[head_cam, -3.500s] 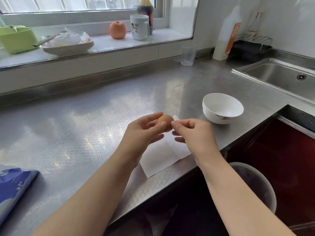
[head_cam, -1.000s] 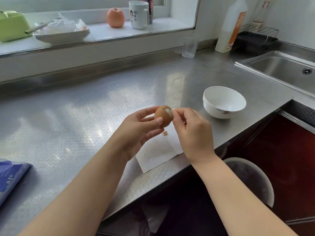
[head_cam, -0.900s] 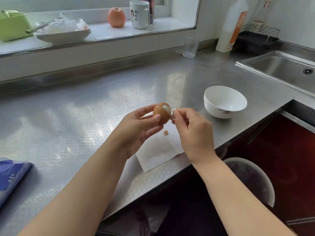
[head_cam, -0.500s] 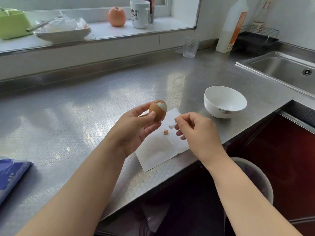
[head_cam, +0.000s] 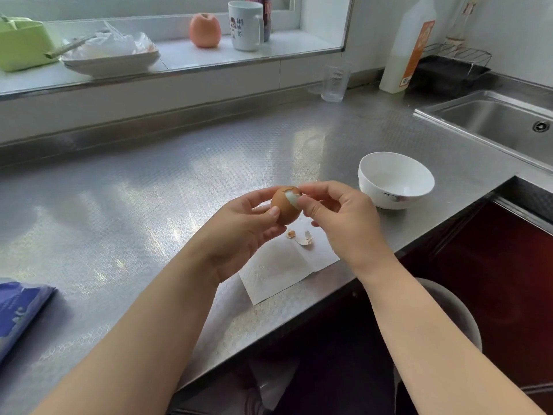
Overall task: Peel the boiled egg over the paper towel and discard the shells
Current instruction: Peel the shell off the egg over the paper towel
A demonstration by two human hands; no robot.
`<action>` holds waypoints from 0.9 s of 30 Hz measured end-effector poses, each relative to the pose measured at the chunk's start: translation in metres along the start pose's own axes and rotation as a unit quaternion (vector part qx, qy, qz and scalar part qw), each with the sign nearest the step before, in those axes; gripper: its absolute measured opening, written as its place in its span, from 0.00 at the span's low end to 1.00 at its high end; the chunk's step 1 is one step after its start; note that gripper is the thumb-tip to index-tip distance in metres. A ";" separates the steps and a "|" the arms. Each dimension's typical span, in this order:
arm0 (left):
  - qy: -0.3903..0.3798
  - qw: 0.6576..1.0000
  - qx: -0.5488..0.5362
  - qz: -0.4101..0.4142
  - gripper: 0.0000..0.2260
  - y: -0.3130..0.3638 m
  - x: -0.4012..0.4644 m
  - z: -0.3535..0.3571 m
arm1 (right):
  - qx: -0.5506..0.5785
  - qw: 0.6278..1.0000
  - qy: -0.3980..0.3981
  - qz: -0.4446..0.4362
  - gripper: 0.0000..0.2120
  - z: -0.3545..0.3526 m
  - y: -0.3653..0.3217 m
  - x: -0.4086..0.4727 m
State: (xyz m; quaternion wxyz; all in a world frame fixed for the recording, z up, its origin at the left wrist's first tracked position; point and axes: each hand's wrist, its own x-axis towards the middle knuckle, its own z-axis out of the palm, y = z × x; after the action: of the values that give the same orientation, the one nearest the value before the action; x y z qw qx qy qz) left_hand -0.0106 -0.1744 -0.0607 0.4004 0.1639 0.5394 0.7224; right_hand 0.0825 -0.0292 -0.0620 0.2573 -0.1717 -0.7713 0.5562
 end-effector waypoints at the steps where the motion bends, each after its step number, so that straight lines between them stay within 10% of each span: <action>1: 0.001 1.000 0.012 0.007 0.18 0.000 0.000 0.000 | -0.002 1.000 0.001 -0.004 0.08 0.001 0.001 0.000; 10: 0.021 0.995 0.097 0.027 0.20 -0.001 -0.001 0.002 | -0.043 0.997 0.016 -0.067 0.05 0.000 0.011 -0.002; 18: 0.012 0.999 0.043 0.009 0.19 -0.001 -0.001 0.002 | -0.252 0.916 0.141 -0.278 0.09 0.012 0.023 -0.005; 27: 0.032 0.999 -0.032 0.014 0.17 0.005 0.002 -0.005 | -0.128 0.983 0.077 -0.111 0.03 0.014 0.022 -0.015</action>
State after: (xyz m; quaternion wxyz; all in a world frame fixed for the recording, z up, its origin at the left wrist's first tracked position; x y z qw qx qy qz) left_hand -0.0170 -0.1766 -0.0582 0.3779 0.1354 0.5261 0.7497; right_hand 0.0859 -0.0406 -0.0892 0.3521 -0.1588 -0.8283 0.4059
